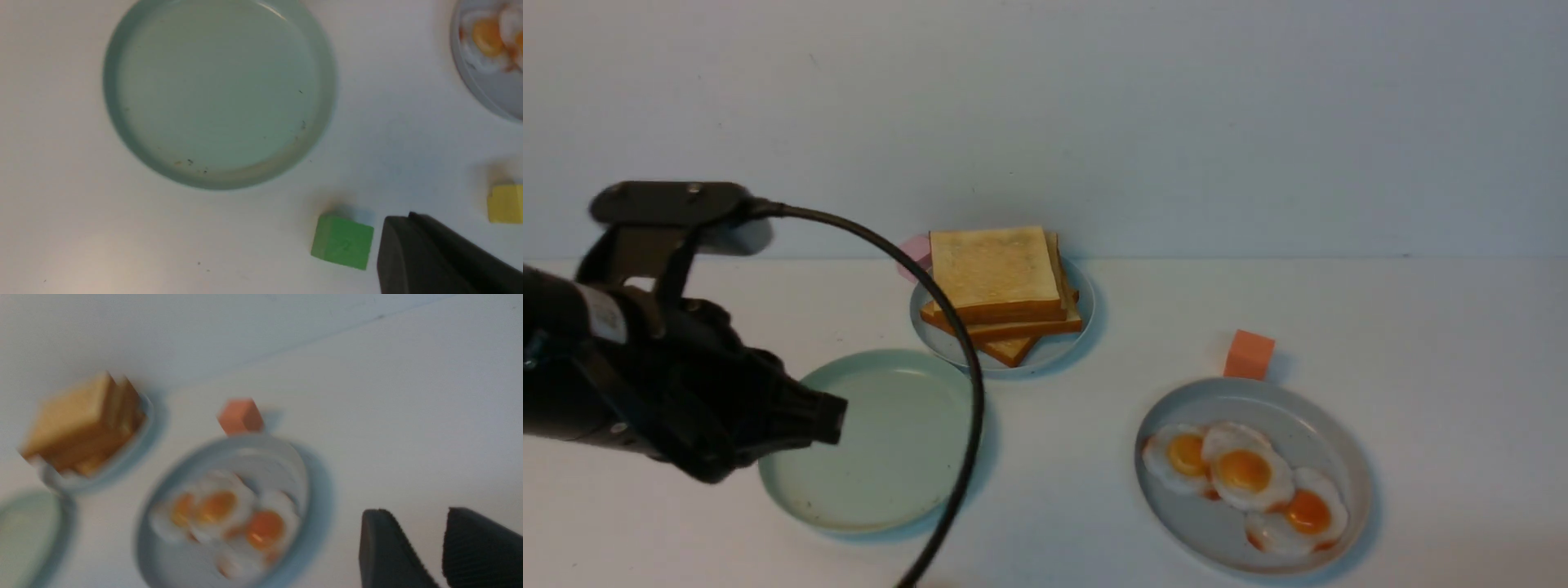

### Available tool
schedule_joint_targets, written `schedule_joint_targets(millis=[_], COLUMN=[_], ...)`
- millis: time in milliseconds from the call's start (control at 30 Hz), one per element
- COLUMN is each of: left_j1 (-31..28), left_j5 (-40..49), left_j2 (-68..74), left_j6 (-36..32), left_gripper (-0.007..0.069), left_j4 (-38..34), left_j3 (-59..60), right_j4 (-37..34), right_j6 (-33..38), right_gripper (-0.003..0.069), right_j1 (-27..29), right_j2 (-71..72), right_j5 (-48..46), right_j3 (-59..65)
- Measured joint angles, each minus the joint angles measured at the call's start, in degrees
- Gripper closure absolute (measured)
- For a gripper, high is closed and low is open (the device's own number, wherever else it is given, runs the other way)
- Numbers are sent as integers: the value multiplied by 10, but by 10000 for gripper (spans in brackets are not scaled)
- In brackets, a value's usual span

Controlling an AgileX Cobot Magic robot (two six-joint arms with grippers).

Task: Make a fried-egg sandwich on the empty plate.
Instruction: Use the left arm to grab a slice of bread

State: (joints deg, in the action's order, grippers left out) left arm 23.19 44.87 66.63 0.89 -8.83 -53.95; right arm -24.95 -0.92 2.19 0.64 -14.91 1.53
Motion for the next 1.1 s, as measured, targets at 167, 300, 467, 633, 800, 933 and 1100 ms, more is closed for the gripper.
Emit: schedule_joint_targets(millis=[167, 300, 467, 633, 800, 933, 1100], left_j1=[9, 9, 9, 0, -34, -46, -46], left_j5=[28, 36, 73, 104, 137, 143, 140], left_j2=[47, 98, 187, 300, 413, 479, 519], left_j6=[-55, -63, -117, -178, -281, -367, -485], left_gripper=[638, 638, 638, 638, 638, 638, 596], left_j4=[-11, -14, -16, -26, -71, -85, -95], left_j3=[-53, -100, -183, -300, -428, -501, -546], right_j4=[-135, -146, -82, -31, -2, 22, 41], right_j6=[-52, -29, 103, 167, 175, 176, 176], right_gripper=[418, 448, 559, 653, 655, 655, 654], right_j1=[0, -5, -23, -96, -224, -277, -294], right_j2=[0, -19, -159, -303, -374, -392, -394], right_j5=[107, 8, -271, -482, -521, -522, -522], right_j3=[0, -78, -309, -506, -595, -609, -609])
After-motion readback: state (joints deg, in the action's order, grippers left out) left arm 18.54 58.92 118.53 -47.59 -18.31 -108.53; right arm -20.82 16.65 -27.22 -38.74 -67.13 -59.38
